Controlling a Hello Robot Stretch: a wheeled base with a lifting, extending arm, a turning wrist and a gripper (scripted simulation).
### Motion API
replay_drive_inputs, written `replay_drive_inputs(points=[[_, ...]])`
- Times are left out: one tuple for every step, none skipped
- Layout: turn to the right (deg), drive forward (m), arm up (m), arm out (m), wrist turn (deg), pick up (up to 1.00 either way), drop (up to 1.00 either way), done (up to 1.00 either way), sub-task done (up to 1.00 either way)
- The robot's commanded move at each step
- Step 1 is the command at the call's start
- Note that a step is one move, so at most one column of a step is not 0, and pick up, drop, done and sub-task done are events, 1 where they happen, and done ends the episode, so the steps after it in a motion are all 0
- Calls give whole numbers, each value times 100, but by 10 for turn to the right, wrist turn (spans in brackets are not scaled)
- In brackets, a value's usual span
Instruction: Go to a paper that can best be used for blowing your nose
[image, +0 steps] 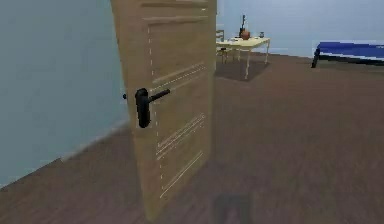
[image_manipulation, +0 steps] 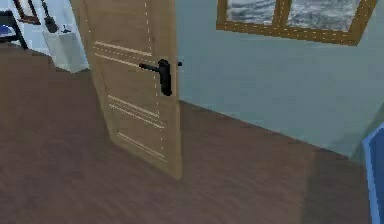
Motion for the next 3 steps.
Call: replay_drive_inputs(points=[[-390, 0, 0, 0, 0, 0, 0, 0, 0], [0, 35, 0, 0, 0, 0, 0, 0, 0], [-450, 0, 0, 0, 0, 0, 0, 0, 0]])
